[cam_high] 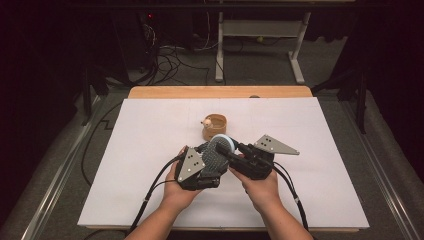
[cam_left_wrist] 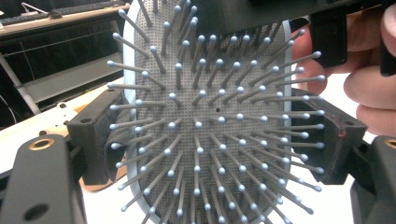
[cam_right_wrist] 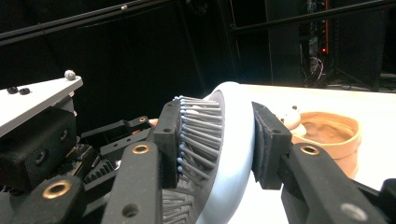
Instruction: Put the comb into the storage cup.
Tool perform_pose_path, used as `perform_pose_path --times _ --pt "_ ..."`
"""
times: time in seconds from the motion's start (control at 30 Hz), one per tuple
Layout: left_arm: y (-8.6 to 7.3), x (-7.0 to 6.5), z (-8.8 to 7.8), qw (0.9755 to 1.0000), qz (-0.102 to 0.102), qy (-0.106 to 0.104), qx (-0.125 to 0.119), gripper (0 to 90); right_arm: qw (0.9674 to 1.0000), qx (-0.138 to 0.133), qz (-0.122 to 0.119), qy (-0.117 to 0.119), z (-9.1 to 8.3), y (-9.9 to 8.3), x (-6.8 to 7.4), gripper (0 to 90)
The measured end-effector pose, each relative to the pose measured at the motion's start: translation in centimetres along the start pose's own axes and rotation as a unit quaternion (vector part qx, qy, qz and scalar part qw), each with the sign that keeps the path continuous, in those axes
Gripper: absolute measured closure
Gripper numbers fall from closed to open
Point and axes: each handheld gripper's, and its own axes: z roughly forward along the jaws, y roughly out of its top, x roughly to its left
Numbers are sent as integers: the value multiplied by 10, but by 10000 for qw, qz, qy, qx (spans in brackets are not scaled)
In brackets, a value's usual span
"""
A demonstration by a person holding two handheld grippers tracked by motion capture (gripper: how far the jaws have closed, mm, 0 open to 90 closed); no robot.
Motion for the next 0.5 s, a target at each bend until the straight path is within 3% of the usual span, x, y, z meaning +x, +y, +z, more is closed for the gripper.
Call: perform_pose_path --times 0.5 --pt "3 1 0 10000 -31 -23 37 204 10000 -13 53 -11 1 2 1 627"
